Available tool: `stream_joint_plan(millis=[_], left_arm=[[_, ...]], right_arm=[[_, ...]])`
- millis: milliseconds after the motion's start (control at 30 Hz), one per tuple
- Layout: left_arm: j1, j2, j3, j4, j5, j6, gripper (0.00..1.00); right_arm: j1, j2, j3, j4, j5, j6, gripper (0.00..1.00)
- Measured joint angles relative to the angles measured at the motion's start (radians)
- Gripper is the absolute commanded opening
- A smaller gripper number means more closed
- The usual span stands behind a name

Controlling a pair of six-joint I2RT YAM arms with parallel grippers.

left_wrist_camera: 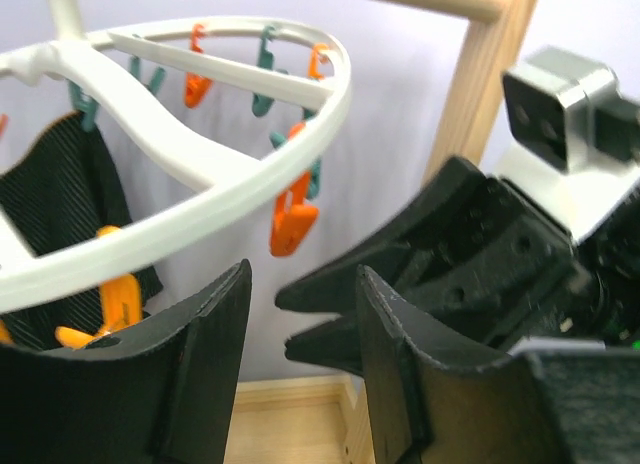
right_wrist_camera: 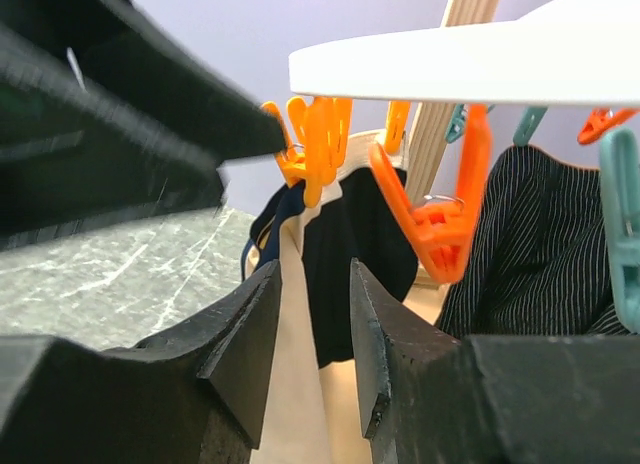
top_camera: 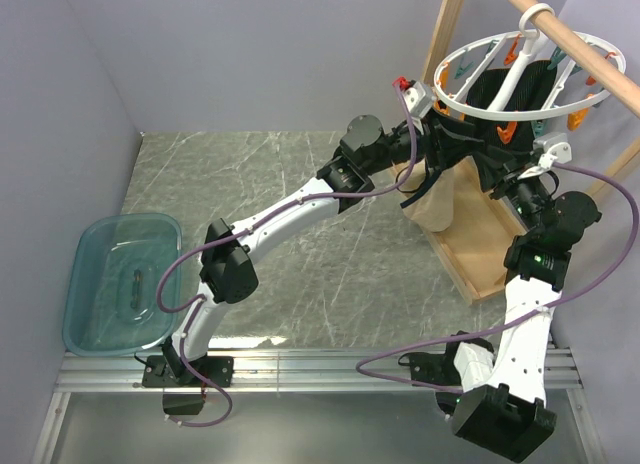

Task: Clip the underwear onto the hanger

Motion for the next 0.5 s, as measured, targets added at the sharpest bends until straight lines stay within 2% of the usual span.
stream_joint_plan(millis=[300, 433, 500], left_arm=[[0.000, 0.002, 0.056, -0.003, -0.095, -0.024, 0.50], [0.000, 0.002, 0.056, -0.010, -0.099, -0.032, 0.50], [0.000, 0.002, 0.056, -0.008, -0.098, -0.034, 0.50]], right_arm=[[0.015, -0.008, 0.000, -0.007, 0.035, -0.064, 0.41], [0.014, -0.048, 0.000, -0.056, 0.036, -0.110, 0.51], [0.006, -0.067, 0.000, -0.072, 0.031, -0.127, 0.52]])
